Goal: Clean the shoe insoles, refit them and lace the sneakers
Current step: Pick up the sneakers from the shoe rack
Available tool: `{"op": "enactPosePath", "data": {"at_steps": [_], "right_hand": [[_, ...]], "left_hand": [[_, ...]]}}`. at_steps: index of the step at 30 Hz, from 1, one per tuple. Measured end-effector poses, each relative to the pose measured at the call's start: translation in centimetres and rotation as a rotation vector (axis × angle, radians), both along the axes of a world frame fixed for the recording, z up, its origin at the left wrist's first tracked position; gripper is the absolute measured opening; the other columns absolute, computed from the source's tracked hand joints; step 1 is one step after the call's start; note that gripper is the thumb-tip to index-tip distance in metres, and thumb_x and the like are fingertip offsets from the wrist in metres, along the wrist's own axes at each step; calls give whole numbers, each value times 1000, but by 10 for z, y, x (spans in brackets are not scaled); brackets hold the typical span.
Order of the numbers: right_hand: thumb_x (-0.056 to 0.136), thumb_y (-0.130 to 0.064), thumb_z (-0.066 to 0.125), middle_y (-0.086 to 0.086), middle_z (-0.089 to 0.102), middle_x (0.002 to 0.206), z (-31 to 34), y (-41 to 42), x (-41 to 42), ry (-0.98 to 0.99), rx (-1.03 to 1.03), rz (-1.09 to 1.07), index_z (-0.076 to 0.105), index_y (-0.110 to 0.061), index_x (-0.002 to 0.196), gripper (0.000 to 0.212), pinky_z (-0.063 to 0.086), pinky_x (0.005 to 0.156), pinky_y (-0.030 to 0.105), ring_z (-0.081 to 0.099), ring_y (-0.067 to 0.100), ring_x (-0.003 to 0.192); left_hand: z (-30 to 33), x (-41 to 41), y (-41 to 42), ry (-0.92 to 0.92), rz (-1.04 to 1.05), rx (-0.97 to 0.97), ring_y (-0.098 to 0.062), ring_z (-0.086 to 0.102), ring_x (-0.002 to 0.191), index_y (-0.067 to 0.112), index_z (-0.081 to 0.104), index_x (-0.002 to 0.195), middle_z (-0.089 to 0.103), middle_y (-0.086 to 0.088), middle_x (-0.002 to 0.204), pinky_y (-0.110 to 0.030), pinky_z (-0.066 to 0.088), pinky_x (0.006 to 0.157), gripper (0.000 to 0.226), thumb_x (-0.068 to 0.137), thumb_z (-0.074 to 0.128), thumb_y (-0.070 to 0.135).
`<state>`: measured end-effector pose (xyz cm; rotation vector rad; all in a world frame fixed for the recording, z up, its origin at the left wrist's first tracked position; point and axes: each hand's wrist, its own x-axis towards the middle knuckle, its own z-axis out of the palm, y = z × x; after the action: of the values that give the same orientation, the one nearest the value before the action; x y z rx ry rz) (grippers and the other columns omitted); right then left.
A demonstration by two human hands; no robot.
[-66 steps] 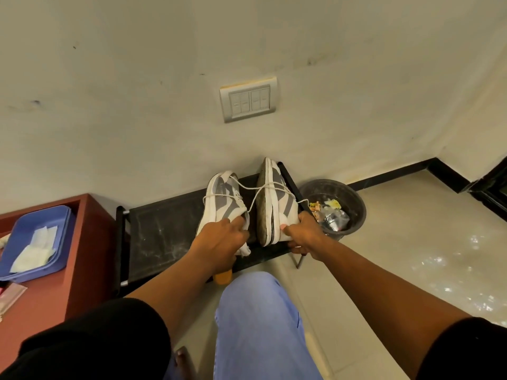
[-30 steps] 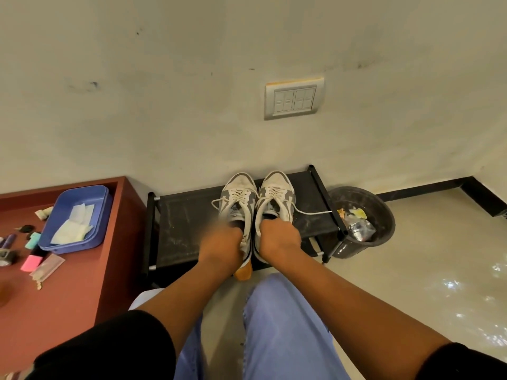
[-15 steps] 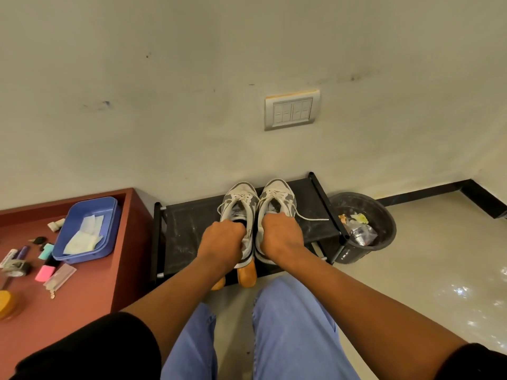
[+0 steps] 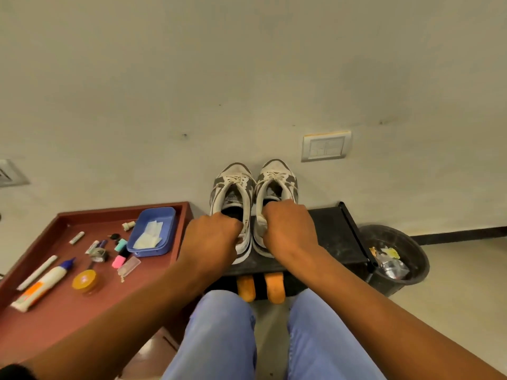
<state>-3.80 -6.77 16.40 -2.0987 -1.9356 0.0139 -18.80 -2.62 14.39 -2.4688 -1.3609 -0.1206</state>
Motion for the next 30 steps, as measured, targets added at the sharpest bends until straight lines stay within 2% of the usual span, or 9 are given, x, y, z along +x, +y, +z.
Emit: {"op": "enactPosePath", "data": {"at_steps": [3,7,12,16,19,22,24,27,30], "right_hand": [[93,-13,61,9,69,101,29,-9,-31,-19,83,80,70,-15,108,18,54,78,35,67,30,91],[93,-9,55,8,67,96,60,-16,-71,-24,132,197,67,-16,102,16,42,67,31,62,28,81],[93,-16,59,2,56,87,83,-27,-131,11,205,405,66,-18,99,9,37,66,28,45,21,71],[84,-4,60,0,50,72,76,-32,-193,1,183,547,57,-15,79,12,36,55,30,44,17,59],[78,-1,59,6,60,78,63,-33,-244,42,137,687,59,-11,79,11,51,65,38,58,26,70],[79,-1,58,9,65,88,47,-32,-298,-1,99,811,54,-15,80,15,41,64,34,63,33,84],[80,-6,60,6,63,85,35,-34,-328,6,91,881,52,-22,79,18,38,64,34,64,33,85],[84,-11,59,6,61,87,15,-39,-368,-5,33,983,64,-18,88,11,40,64,34,62,30,90],[86,-12,60,6,56,82,-13,-40,-400,19,-90,1099,63,-17,86,5,33,63,31,61,30,87]], "left_hand": [[32,-35,-19,-31,35,50,-27,65,70,23,47,73,65,-3,75,-33,41,56,23,86,66,22],[63,-86,-44,-46,73,149,-32,48,36,21,40,52,47,-3,43,-23,22,44,46,47,86,15],[80,-160,-82,-55,177,202,-30,54,43,20,53,56,51,-1,49,-27,41,41,33,66,84,26],[85,-224,-114,-65,284,212,-27,49,36,24,40,54,42,2,43,-21,26,46,51,62,91,28],[75,-265,-135,-36,399,184,-28,48,34,21,51,51,45,0,42,-19,23,46,42,59,92,28],[54,-301,-154,-28,509,131,-28,47,33,20,59,52,47,0,42,-19,26,44,33,58,91,26],[38,-322,-165,-46,552,106,-28,49,33,20,63,53,50,0,43,-20,30,43,28,55,91,23],[10,-354,-181,-98,634,78,-29,49,32,21,63,51,51,0,42,-21,29,43,28,48,91,19],[-28,-382,-195,-147,694,27,-28,50,32,21,65,52,53,0,43,-20,27,46,27,47,91,18]]}}
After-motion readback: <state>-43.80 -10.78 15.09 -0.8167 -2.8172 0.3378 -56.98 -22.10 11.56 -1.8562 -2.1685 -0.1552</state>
